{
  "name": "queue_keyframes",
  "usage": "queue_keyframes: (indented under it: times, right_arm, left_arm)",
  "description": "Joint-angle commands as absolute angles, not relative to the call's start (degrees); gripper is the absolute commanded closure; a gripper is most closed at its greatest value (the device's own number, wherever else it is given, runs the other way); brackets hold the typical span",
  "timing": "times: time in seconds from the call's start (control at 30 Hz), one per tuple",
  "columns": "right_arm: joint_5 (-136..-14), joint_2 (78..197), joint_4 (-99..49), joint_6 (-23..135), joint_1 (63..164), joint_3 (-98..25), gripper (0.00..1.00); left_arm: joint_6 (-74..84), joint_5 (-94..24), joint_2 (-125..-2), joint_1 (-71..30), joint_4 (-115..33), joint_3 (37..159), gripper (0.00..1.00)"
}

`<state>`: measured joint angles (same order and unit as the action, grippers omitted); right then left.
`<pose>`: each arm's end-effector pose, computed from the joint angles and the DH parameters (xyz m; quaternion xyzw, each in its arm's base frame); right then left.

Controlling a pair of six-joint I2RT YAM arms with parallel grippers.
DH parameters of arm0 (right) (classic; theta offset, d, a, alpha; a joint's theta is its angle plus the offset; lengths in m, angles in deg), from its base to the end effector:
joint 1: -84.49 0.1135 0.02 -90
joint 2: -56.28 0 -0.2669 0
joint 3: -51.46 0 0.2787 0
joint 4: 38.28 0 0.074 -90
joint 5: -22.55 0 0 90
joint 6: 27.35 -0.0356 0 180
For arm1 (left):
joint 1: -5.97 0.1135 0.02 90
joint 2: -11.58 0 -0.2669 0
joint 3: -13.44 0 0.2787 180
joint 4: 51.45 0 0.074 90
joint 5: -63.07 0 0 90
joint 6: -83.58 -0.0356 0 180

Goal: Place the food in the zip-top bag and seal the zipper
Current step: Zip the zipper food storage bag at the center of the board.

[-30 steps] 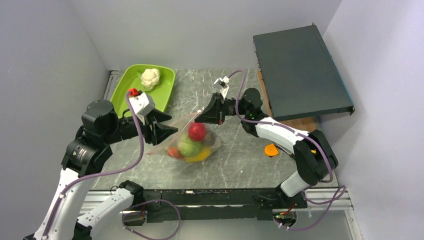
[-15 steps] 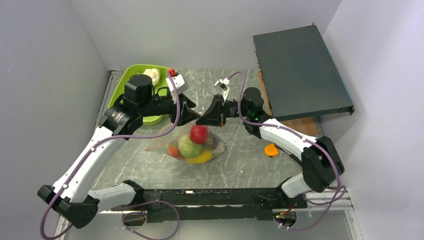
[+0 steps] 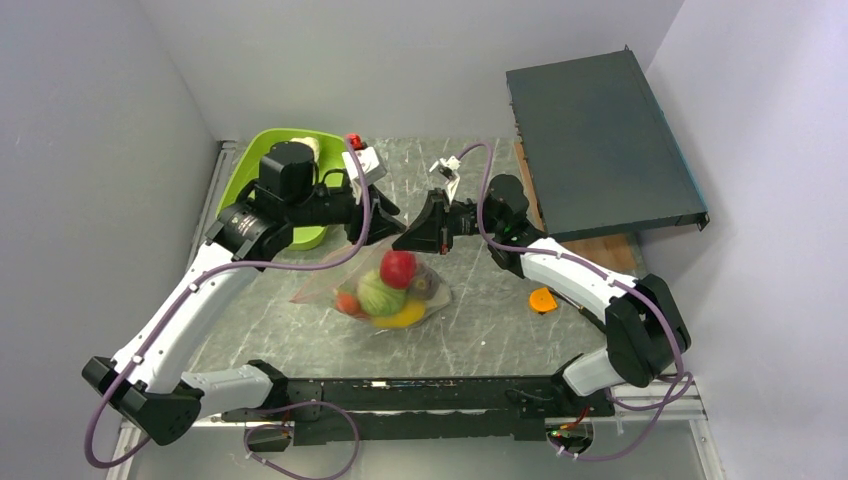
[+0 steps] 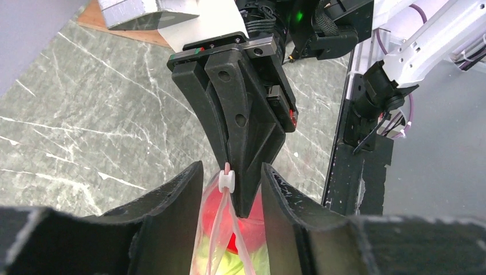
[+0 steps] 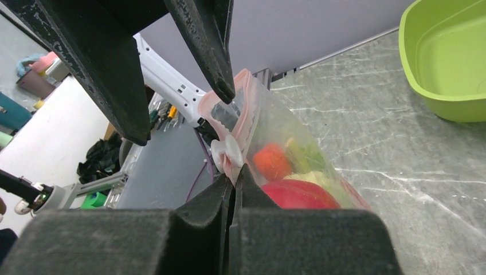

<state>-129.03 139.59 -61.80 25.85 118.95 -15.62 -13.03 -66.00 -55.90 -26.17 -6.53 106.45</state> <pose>0.2682 0.2220 0.3122 -0.3726 0.5753 0.6505 0.3271 0.2126 -0.1600 0.4464 0.4375 0.6614 -0.3865 0.4709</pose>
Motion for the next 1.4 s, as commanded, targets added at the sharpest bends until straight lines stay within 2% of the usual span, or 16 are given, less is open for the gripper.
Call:
queue_keyframes:
  times: [0.0, 0.07, 0.3, 0.43, 0.5, 0.67, 0.83, 1.03, 1.37]
  right_arm:
    - [-128.7, 136.6, -65.5, 26.4, 119.2, -17.6, 1.0]
    - [-128.6, 136.6, -65.4, 26.4, 119.1, -17.7, 1.0]
    - [-128.5, 136.1, -64.6, 27.1, 119.1, -17.6, 1.0]
    - [-128.6, 136.2, -65.2, 26.7, 119.1, -17.5, 1.0]
    - [-128.6, 136.2, -65.7, 26.4, 119.2, -17.4, 1.0]
    - [-128.5, 135.8, -65.4, 26.7, 119.1, -17.4, 1.0]
    - [-127.5, 135.1, -64.3, 27.3, 119.1, -17.3, 1.0]
    - [-124.3, 134.4, -65.9, 23.8, 119.2, -16.2, 1.0]
    - [-112.4, 129.1, -70.4, 14.5, 119.2, -9.1, 1.0]
  left_arm:
    - [-12.8, -67.8, -56.7, -26.7, -6.9, 106.1, 0.56]
    - [-12.7, -67.7, -57.3, -26.8, -6.3, 106.4, 0.59]
    - [-14.4, -68.0, -58.2, -27.4, -3.5, 106.6, 0.56]
    - [-14.7, -68.0, -58.1, -27.5, -3.4, 106.3, 0.61]
    - [-14.9, -68.2, -58.4, -27.6, -2.9, 106.7, 0.68]
    - [-15.2, -69.1, -59.3, -27.6, -2.1, 107.4, 0.79]
    - [-15.7, -70.3, -59.9, -27.6, -0.7, 107.6, 0.82]
    - [-17.2, -68.8, -60.0, -27.6, 2.6, 107.4, 0.95]
    - [-17.4, -68.4, -56.5, -27.4, 2.8, 102.4, 0.98]
